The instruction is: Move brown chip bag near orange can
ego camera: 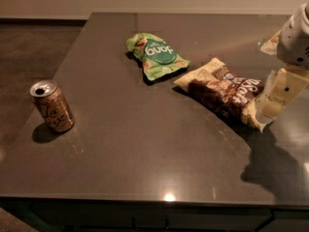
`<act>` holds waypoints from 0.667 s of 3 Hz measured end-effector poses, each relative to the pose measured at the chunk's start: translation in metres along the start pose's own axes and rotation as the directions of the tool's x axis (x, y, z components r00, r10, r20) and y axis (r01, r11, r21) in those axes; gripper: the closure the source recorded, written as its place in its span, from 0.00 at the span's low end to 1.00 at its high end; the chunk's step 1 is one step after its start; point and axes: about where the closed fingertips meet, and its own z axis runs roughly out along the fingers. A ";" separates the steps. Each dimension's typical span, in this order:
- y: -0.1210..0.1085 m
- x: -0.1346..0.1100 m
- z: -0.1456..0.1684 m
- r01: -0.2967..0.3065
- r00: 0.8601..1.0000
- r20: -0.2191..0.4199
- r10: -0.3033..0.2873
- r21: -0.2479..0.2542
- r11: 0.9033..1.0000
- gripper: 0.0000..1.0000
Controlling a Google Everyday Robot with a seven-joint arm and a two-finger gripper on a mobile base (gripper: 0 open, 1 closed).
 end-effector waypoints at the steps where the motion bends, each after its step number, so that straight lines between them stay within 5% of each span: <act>1: -0.018 0.004 0.024 -0.085 0.996 -0.002 0.085 -0.020 0.996 0.00; 2: -0.028 0.008 0.044 -0.166 0.986 -0.013 0.166 -0.013 0.986 0.00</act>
Offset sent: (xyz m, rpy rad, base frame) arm 0.0551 -0.0154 -0.0654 0.0516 0.0657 -0.2846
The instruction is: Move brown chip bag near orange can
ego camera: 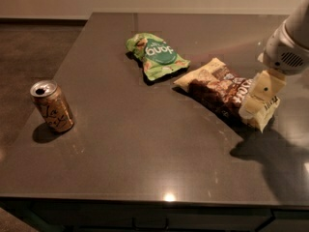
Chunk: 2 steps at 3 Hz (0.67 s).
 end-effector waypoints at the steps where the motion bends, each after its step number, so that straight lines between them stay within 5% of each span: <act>1: -0.012 0.002 0.026 -0.060 0.997 -0.048 0.062 0.036 0.998 0.00; 2: -0.017 0.004 0.037 -0.074 0.993 -0.084 0.079 0.053 0.996 0.00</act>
Offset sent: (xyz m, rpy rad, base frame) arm 0.0305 -0.0097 -0.0468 -0.1201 0.0234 -0.1340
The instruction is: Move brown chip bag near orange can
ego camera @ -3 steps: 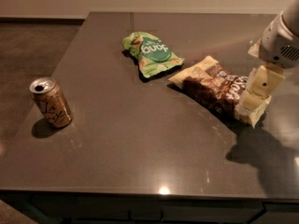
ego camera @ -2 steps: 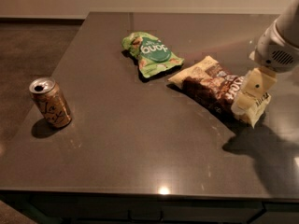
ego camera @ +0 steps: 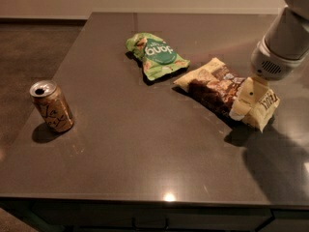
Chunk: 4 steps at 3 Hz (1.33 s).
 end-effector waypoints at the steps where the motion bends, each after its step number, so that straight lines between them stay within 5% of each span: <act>1: -0.002 0.003 0.011 -0.006 0.999 -0.046 0.007 0.003 1.000 0.00; 3: -0.001 0.006 0.020 0.004 0.994 -0.106 -0.005 -0.007 1.000 0.49; 4: 0.009 -0.003 0.009 0.040 0.996 -0.084 -0.041 -0.006 0.999 0.72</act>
Offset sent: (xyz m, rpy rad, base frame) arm 0.0058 -0.0070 -0.0246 -0.0958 0.0774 -0.0261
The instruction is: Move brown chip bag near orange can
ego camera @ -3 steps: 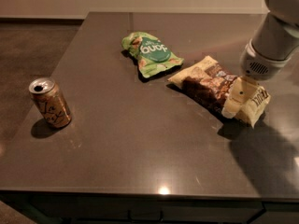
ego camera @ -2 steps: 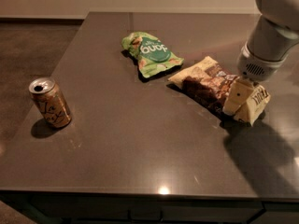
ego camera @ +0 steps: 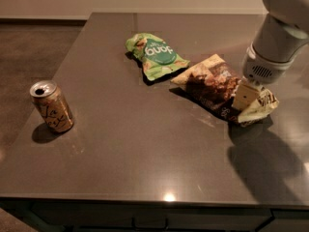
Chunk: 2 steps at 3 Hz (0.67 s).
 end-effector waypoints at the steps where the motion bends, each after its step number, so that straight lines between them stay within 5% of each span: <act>1: 0.025 -0.023 -0.021 0.084 0.995 0.059 -0.084 0.000 0.996 0.96; 2: 0.053 -0.046 -0.038 0.177 0.978 0.111 -0.176 -0.001 0.984 1.00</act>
Offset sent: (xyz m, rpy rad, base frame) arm -0.0649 0.1454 0.0647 0.1158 -0.0871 0.4316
